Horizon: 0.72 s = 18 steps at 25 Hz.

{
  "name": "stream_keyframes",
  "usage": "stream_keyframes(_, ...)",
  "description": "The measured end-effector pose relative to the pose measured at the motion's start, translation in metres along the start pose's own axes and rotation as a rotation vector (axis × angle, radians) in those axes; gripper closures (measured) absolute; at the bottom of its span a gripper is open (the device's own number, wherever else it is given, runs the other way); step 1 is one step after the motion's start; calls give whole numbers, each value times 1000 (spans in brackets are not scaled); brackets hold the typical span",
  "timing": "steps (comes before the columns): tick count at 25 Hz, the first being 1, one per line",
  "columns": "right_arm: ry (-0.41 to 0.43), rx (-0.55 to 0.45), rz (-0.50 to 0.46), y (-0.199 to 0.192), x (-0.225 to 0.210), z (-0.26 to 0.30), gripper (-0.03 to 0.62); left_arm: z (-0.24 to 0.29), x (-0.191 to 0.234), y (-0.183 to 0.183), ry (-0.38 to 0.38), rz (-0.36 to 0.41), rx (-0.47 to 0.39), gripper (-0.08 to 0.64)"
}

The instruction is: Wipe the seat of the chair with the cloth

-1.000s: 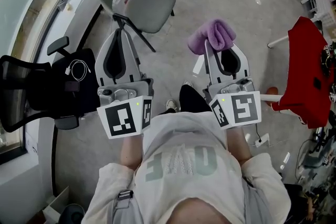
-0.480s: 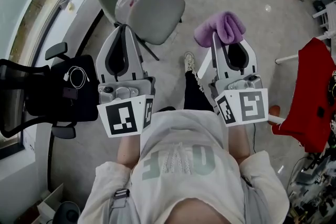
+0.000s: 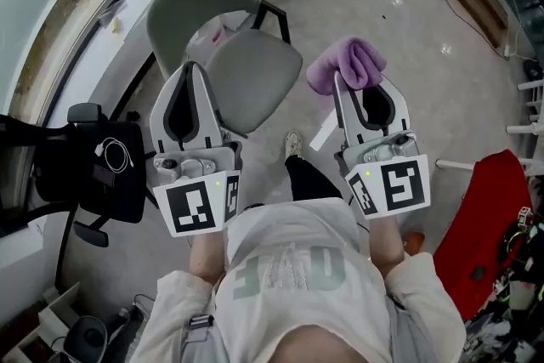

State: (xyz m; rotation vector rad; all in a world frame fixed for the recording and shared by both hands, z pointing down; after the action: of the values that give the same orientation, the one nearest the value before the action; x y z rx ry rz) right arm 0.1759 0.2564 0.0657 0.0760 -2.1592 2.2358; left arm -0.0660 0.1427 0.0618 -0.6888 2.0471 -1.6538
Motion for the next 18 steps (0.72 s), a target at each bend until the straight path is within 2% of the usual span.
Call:
stream_keyframes(4,92,11,1,3,-43,63,505,52,2,-6,92,25,13,548)
stream_keyframes(8,162,36,14,-2,-68,106,503,77,7,-9,173,52,21,548)
stream_keyframes(14,261,67,33,-10,-63,146,505,85,31,-20,275,61,51,548)
stream_keyframes(18,288,69,20,-6,-51,163,503,92,46,-22,279,50,62,548)
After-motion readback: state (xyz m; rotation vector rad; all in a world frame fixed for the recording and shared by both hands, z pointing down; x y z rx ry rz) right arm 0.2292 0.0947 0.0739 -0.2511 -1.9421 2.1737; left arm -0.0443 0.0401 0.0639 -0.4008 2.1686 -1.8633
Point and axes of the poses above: the fingertips, and each gripper's own axes: z forward along the fingers, x to its left, y out of its top, the point moved 10 cm from there along -z, backward along the fingers
